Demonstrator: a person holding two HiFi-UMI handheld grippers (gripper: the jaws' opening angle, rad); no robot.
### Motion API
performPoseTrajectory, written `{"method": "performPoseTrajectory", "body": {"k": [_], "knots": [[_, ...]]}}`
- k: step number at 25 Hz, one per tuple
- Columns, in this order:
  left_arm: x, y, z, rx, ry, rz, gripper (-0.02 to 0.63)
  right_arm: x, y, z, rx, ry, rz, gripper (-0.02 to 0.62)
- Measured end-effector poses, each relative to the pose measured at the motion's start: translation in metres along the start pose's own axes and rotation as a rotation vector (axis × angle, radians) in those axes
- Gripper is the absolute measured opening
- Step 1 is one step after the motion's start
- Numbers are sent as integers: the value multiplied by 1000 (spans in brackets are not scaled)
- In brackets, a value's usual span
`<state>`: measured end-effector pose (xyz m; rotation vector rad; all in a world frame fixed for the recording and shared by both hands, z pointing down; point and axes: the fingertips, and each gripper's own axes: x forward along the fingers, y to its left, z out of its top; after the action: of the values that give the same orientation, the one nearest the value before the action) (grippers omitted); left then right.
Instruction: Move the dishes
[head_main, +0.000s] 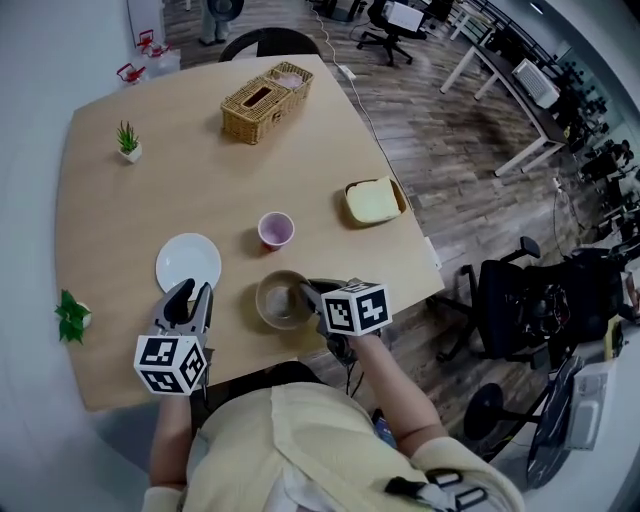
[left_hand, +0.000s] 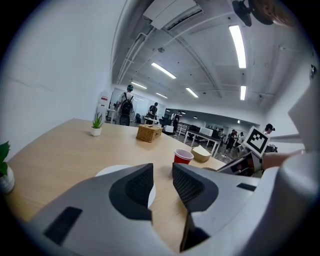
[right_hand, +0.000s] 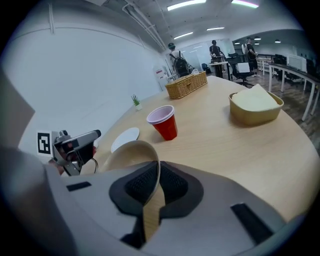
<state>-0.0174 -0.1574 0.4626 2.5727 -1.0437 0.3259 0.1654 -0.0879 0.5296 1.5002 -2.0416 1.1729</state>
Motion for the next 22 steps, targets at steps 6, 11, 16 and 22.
{"method": "performPoseTrajectory", "body": {"k": [6,11,16,22], "knots": [[4,-3,-6,13,26,-27,126,-8,-12,-15,19,16,-32,29],[7,-3,-11,13,43,-40,126,-14,-19,-27,42,23,-50,29],[9,-5,-18,18,62,-59,126,-18,-25,-34,58,24,-72,29],[11,-9,-29,18,89,-75,126,-23,-29,-38,73,2,-83,29]]}}
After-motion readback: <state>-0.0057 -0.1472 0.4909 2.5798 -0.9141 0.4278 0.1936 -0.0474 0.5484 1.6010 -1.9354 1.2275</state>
